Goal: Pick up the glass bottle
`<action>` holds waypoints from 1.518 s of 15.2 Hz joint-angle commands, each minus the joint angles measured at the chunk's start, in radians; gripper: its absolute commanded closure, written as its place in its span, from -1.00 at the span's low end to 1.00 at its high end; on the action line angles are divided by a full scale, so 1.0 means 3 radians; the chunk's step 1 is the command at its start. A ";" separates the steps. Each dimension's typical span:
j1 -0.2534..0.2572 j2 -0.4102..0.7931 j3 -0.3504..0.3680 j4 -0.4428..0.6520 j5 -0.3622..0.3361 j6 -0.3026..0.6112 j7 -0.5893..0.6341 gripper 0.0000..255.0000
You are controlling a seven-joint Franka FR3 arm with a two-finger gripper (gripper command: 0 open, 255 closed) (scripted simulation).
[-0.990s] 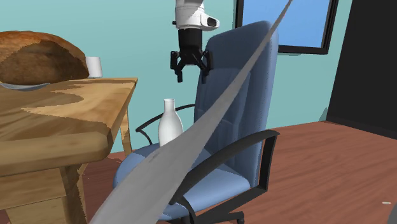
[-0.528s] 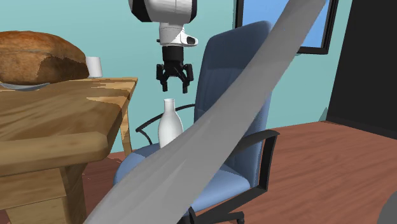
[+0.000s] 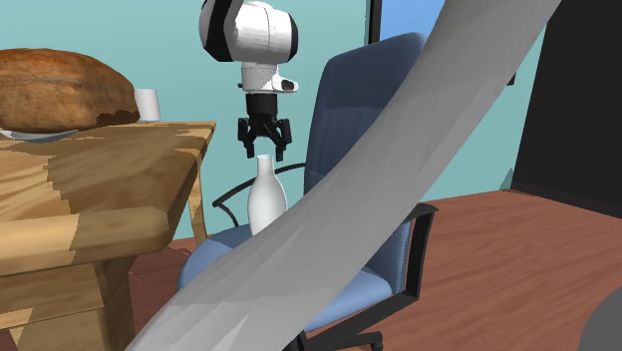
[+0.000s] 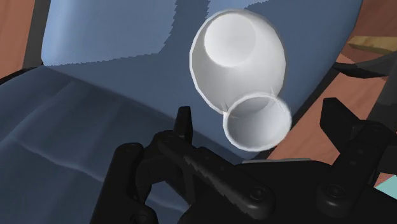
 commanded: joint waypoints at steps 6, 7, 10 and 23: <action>0.0002 0.0031 -0.0010 -0.0113 -0.0026 0.0138 0.0024 1.00; 0.0004 0.0033 -0.0011 -0.0111 -0.0028 0.0138 0.0025 1.00; 0.0002 0.0032 -0.0011 -0.0112 -0.0027 0.0138 0.0023 1.00; 0.0004 -0.0047 0.0018 0.0183 0.0037 -0.0220 -0.0024 1.00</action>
